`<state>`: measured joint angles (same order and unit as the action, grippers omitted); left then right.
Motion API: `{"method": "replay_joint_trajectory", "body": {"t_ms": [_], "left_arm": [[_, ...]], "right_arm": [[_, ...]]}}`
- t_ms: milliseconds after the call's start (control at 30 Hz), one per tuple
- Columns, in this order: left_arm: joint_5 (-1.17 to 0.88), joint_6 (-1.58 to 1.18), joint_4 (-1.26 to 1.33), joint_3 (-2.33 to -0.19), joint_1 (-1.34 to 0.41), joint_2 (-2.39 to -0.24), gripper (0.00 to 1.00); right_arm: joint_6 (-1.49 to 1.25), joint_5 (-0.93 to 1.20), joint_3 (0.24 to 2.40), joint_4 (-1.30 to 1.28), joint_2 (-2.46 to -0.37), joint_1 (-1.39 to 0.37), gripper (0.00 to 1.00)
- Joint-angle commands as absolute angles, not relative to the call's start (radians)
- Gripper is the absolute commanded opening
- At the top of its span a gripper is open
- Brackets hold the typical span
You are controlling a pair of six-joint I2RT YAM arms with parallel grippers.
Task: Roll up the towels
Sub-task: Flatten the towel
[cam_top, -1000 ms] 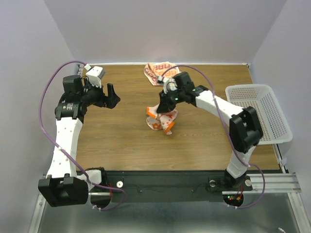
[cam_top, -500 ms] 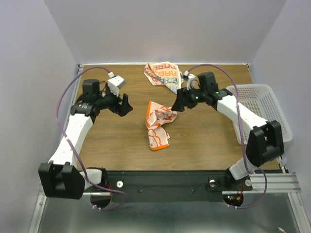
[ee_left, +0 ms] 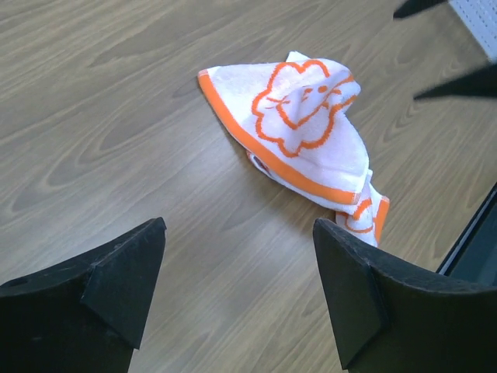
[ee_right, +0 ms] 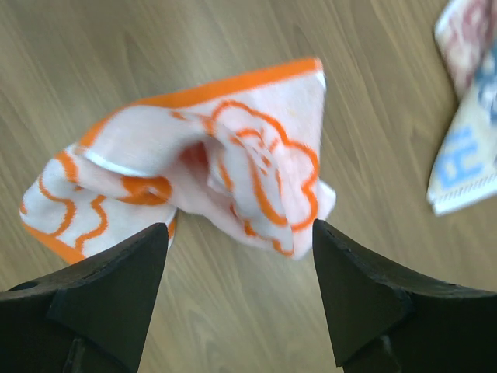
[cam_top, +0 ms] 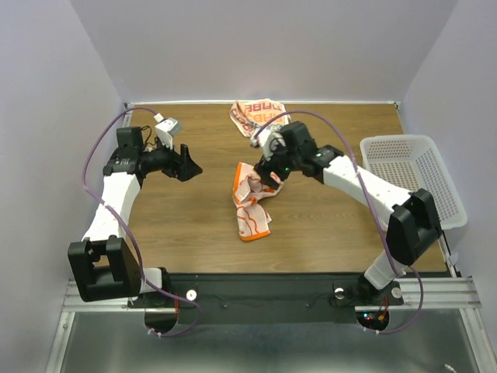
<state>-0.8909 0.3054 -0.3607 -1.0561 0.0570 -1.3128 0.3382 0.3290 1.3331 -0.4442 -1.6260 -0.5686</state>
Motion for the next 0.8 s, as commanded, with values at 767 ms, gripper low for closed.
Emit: {"method": "replay_joint_trajectory", "body": {"t_ms": [767], "left_arm": [[-0.968,0.311,-0.35,-0.991,0.127,-1.2,0.91]], "right_arm": [[0.985,-0.152,1.453,-0.252,-1.848,-0.933,0.73]]}}
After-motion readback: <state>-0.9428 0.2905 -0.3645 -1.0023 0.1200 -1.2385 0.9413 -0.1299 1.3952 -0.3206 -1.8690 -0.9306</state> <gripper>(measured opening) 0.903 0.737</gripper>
